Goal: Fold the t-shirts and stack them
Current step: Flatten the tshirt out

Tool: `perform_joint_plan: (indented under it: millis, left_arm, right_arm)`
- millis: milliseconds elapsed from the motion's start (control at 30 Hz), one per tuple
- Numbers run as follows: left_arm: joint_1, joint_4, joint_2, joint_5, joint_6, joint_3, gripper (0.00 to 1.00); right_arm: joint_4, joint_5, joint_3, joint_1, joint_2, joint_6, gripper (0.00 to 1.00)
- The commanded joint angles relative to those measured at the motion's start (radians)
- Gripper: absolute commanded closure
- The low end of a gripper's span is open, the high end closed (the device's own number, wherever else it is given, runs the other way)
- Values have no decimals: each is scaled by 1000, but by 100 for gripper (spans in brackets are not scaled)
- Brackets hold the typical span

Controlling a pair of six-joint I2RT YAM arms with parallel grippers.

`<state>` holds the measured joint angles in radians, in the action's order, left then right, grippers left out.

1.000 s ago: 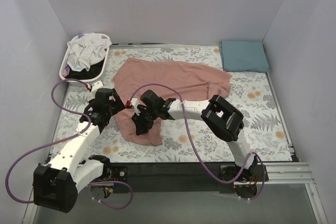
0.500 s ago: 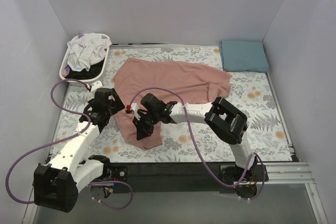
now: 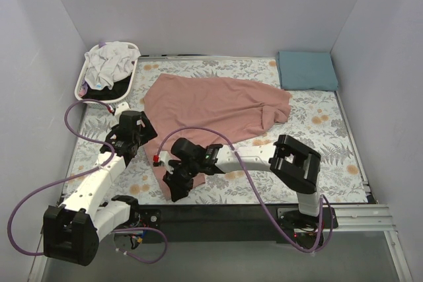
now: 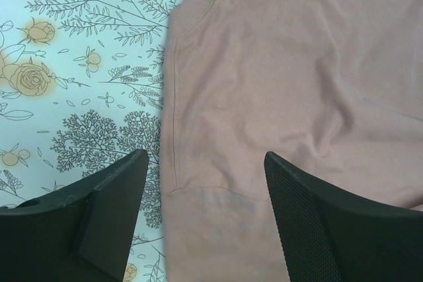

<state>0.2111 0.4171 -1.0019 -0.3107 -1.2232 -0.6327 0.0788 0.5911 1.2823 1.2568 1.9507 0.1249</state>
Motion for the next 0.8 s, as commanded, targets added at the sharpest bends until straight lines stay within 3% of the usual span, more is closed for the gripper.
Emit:
perform_joint_plan:
  millis: [0,133,167,300,433,533,767]
  left_arm:
    - [-4,-14,-6,5,5,-12,30]
    - [-4,-27,-53,48,-2,-16,30]
    - [-6,-28,-94,77,-5,-36,30]
    - [-4,-40,-225,134,-42,-82,29]
    - [-9,-54,-360,154,-52,-143,29]
    - [-24,-60,-447,153,-39,-180,29]
    - [-114,-20,-506,141,-19,-179,29]
  right_arm:
    - [68,-232,-63,-34,-143,5,57]
    - [142,-517,-156,-120,-254,47,55]
    - [182,-647,-179,-172,-294,62,54]
    - [203,-851,-267,-347,-404,96,50]
    - [207,-970,-304,-532,-475,133,43]
    - [202,-999,-270,-655,-470,134,43]
    - [194,-1024,-150,-821,-294,137,43]
